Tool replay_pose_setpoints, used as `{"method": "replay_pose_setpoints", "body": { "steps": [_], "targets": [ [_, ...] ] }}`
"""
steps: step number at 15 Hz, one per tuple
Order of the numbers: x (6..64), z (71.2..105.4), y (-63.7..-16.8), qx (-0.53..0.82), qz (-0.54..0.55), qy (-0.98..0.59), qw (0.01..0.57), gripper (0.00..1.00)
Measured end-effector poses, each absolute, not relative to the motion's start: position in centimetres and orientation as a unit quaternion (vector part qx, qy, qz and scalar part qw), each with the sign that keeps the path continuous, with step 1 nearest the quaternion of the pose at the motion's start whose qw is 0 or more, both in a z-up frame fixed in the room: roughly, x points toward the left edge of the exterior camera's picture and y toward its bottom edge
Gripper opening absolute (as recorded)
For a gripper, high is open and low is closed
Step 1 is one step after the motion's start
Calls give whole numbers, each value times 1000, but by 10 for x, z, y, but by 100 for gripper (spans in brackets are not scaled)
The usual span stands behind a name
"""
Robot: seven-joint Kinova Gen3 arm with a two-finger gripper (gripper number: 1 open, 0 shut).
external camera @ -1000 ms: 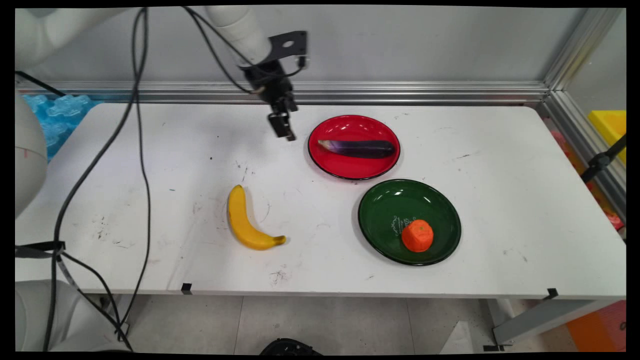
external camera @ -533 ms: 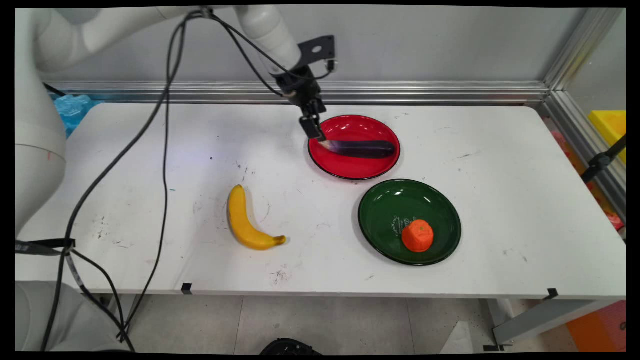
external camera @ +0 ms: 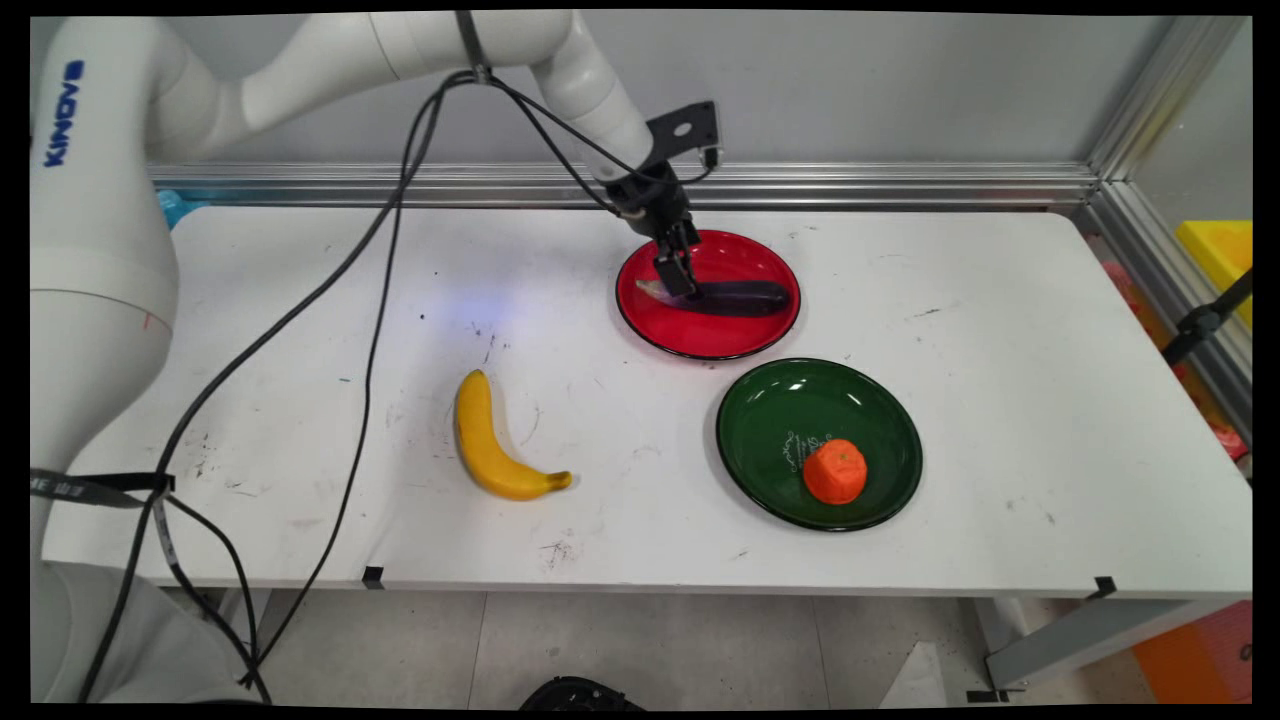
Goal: Pick up the eggplant from the red plate, then place the picked object on the green plate
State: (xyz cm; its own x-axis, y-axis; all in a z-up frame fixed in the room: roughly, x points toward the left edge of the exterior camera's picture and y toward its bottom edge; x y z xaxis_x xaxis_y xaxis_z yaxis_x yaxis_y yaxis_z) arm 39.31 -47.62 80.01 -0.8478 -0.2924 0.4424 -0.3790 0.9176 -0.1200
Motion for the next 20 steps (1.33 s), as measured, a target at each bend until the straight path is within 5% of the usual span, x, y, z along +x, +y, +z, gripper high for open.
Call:
{"method": "replay_pose_setpoints", "body": {
  "steps": [6,7,20],
  "targets": [
    [379,777,-488,178,95,-952,230,100],
    [378,775,-489,178,95,-952,231,0],
    [376,790,-489,164,96,-955,228,0]
  ]
}}
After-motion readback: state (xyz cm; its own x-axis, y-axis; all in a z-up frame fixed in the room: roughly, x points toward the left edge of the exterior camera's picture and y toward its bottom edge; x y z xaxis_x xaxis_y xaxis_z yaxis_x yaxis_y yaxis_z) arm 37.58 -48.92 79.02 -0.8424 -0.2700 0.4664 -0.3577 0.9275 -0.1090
